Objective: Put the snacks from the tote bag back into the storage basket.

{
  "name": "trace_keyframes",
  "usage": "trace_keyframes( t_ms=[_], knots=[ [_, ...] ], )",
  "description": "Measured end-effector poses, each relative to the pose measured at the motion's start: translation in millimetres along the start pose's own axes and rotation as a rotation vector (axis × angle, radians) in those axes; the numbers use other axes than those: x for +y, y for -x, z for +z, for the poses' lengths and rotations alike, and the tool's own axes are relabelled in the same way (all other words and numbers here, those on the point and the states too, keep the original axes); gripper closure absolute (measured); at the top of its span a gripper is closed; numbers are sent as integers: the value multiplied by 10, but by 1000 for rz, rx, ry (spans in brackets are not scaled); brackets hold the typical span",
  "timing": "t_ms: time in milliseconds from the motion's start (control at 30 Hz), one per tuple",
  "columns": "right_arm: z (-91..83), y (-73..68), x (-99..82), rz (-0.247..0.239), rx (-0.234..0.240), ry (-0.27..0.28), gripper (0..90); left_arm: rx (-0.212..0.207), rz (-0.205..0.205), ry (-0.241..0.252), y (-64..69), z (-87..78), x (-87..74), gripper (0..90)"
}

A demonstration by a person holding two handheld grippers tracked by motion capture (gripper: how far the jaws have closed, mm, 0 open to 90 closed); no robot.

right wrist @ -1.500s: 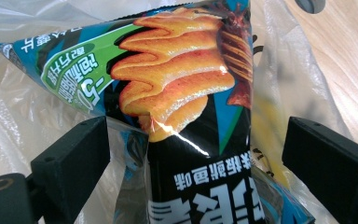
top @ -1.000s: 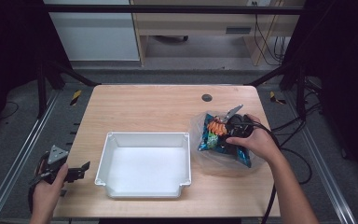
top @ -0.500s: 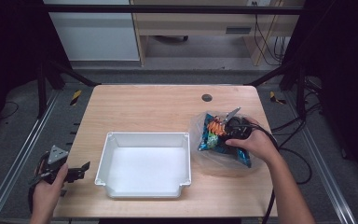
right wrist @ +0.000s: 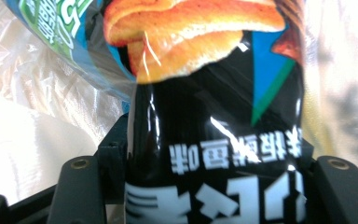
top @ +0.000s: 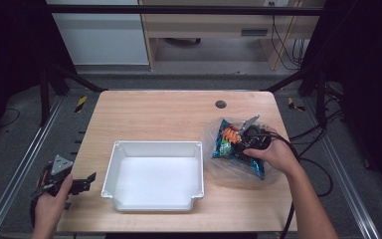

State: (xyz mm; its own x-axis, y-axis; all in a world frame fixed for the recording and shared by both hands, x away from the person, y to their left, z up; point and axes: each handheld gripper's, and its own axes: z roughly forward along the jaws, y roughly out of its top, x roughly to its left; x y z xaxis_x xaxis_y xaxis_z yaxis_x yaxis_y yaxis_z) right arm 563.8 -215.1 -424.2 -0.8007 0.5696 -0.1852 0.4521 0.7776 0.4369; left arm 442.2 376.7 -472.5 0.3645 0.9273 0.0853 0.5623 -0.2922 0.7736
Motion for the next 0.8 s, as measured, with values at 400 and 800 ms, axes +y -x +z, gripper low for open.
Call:
trace_keyframes(
  t_ms=[400, 800],
  knots=[
    [-120, -49, -9, -19, -13, 28, 404, -2, 2, -2, 0, 1, 2, 27],
    [-245, -66, -28, -44, -32, 43, 408, -2, 3, -3, 1, 2, 3, 27]
  ],
)
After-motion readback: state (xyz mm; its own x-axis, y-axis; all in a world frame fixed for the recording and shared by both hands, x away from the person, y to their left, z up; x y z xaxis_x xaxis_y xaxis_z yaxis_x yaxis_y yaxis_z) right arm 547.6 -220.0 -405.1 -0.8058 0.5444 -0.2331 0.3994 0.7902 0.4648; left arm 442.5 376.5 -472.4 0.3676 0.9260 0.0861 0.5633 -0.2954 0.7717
